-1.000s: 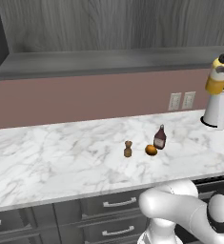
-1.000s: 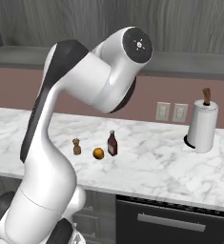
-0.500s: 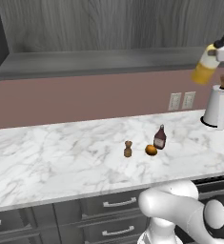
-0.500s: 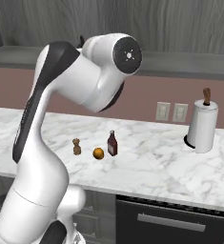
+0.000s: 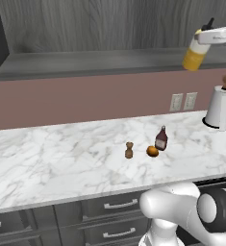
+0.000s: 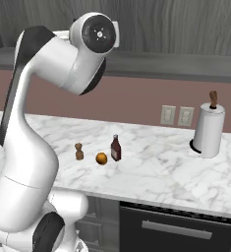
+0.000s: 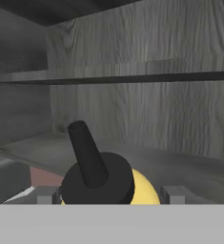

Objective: There are various items on the counter. Only move the condiments/shakers into the cabinet.

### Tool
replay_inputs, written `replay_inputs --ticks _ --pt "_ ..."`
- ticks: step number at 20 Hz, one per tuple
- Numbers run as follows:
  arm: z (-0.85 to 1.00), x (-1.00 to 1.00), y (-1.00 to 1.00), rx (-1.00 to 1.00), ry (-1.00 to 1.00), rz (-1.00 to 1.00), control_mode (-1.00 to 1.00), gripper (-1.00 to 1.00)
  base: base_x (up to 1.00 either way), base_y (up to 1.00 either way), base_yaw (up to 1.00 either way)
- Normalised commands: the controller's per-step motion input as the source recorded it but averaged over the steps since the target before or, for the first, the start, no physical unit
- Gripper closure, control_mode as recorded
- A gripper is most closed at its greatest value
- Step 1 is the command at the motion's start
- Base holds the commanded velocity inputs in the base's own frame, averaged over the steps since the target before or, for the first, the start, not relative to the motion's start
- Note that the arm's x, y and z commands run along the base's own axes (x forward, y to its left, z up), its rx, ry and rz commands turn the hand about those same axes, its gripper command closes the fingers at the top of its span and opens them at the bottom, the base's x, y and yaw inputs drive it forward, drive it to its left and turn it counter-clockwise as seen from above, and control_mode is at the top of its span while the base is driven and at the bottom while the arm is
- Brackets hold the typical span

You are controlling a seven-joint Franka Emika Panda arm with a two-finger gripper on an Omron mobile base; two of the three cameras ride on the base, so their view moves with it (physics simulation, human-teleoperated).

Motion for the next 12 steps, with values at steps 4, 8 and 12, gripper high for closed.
replay_inputs --ticks 4,8,12 --pt "0.00 0.49 0.26 0.00 0.00 -0.11 -1.00 1.00 0.00 0.00 0.00" --pt "0.00 0.58 0.23 0.00 0.00 -0.09 -1.00 1.00 0.00 0.00 0.00" --pt "-0.08 0.60 0.08 0.00 0.01 -0.09 -1.00 1.00 0.00 0.00 0.00"
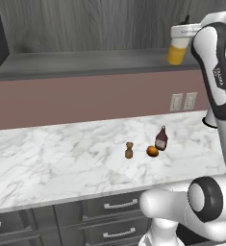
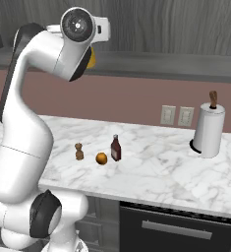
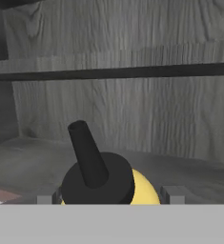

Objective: There are various items on the counter. Only move the condiments/shakers into the cabinet.

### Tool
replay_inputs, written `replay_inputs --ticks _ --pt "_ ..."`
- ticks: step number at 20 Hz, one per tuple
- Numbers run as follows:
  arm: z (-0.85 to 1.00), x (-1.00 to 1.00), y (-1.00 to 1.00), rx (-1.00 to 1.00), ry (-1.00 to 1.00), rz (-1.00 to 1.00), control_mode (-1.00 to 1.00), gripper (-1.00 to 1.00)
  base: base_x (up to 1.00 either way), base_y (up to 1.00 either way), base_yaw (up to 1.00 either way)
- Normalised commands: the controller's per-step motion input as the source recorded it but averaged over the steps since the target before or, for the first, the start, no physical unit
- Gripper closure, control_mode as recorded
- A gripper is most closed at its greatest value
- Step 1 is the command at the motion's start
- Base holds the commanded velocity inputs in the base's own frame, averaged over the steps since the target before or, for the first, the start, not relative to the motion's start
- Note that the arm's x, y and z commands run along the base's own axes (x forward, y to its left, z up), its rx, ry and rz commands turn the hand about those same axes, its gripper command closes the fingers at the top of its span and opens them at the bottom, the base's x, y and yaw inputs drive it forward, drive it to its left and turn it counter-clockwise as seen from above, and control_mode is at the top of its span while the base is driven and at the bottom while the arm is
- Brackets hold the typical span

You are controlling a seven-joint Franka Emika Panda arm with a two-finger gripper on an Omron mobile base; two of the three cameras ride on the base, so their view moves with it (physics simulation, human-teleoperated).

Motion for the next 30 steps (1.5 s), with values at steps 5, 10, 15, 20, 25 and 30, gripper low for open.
replay_inputs --ticks 5,10,15,20,25,30 --pt "-0.32 0.56 0.00 0.00 0.12 -0.02 -1.00 1.00 0.00 0.00 0.00" --pt "-0.30 0.57 0.00 0.05 0.09 0.00 -1.00 1.00 0.00 0.00 0.00" --pt "-0.19 0.52 0.00 0.07 0.03 0.00 -1.00 1.00 0.00 0.00 0.00" --pt "0.06 0.22 0.00 0.04 0.00 -0.01 -1.00 1.00 0.00 0.00 0.00" --pt "0.19 0.12 0.00 0.00 0.00 -0.01 -1.00 1.00 0.00 0.00 0.00" --pt "0.00 0.63 0.00 0.00 0.00 -0.03 -1.00 1.00 0.00 0.00 0.00"
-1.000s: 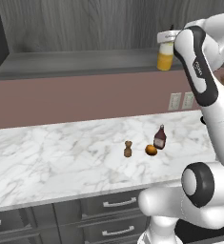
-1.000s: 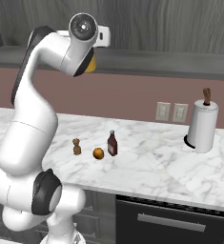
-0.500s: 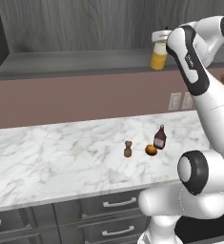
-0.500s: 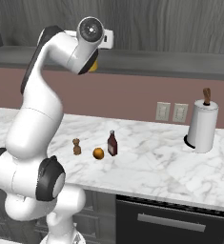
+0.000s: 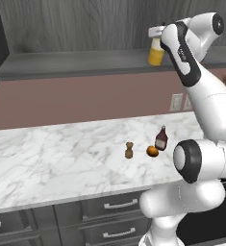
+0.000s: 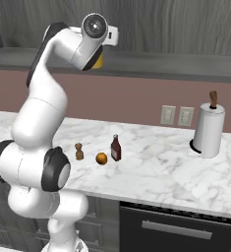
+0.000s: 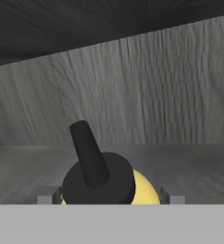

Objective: There are various items on the counter. Only move the condiments/shakers into the cabinet.

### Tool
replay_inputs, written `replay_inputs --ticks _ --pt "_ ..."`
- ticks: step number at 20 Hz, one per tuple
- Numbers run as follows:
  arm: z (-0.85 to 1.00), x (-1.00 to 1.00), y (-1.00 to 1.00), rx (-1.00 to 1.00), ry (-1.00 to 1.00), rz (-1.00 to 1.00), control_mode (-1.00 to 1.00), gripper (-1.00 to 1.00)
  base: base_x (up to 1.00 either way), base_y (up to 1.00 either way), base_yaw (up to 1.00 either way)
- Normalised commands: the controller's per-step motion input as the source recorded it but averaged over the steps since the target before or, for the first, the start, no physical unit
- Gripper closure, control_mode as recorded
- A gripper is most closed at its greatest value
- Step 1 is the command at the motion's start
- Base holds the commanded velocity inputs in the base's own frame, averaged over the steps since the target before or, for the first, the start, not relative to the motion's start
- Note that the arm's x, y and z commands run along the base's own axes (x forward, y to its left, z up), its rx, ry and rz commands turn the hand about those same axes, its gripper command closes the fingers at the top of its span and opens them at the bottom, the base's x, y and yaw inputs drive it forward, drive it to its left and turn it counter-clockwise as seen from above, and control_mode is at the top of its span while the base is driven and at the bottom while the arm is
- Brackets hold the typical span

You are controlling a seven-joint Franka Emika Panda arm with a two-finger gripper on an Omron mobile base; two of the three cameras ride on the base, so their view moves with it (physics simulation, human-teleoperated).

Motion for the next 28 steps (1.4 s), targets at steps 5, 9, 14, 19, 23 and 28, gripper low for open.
replay_inputs --ticks 5,9,14,19,23,28 --pt "-0.09 0.89 0.00 0.00 0.05 -0.01 -1.00 1.00 0.00 0.00 0.00" --pt "-0.32 0.78 0.00 0.00 0.09 -0.01 -1.00 1.00 0.00 0.00 0.00" --pt "-0.41 0.37 0.00 0.00 0.03 0.00 -1.00 1.00 0.00 0.00 0.00" --pt "-0.11 0.15 0.00 -0.01 0.00 0.00 -1.00 -1.00 0.00 0.00 0.00" --pt "-0.02 -0.12 0.00 0.00 -0.01 0.00 -1.00 -1.00 0.00 0.00 0.00" --pt "-0.16 -0.40 0.00 -0.02 -0.06 0.00 -1.00 -1.00 0.00 0.00 0.00"
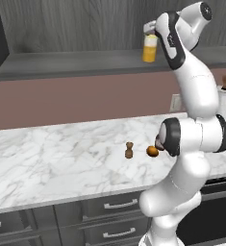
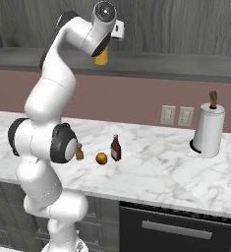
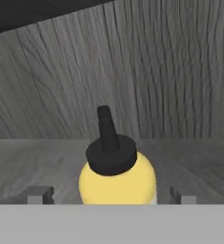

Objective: There are various items on the counter. Only move the condiments/shakers into the cabinet.

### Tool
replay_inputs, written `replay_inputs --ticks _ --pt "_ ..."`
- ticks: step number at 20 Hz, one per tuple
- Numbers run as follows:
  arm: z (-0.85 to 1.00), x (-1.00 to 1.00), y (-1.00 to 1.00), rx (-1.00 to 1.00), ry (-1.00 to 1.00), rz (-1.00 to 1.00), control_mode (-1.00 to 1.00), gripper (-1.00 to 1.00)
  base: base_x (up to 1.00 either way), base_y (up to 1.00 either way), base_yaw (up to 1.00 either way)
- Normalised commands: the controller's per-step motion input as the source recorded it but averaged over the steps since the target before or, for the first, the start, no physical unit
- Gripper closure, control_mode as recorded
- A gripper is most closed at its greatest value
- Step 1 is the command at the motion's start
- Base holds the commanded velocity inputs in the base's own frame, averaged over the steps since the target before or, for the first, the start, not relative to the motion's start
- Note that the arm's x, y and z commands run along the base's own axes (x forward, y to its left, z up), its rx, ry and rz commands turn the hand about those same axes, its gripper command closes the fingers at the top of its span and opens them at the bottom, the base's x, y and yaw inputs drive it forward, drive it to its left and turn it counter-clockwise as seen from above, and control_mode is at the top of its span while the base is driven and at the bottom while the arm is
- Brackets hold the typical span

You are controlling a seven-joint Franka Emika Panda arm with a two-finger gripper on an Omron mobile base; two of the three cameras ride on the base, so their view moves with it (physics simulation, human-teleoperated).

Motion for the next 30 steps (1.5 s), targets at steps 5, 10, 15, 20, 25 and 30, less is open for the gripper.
replay_inputs --ticks 5,10,15,20,25,30 --pt "-0.28 -0.89 -0.01 -0.02 -0.15 0.06 -1.00 -1.00 0.00 0.00 0.00" --pt "-0.58 -1.00 -0.24 0.00 -0.04 0.02 -1.00 -1.00 0.00 0.00 0.00" --pt "-0.76 -1.00 -0.39 0.00 0.01 0.01 -1.00 -1.00 0.00 0.00 0.00" --pt "-0.88 -0.50 -0.69 0.03 -0.01 0.34 -1.00 -1.00 0.00 0.00 0.00" --pt "-0.85 -0.32 -0.68 0.08 -0.04 0.38 -1.00 -1.00 0.00 0.00 0.00" --pt "-0.98 -0.27 -0.53 0.10 -0.01 0.35 -1.00 -1.00 0.00 0.00 0.00"
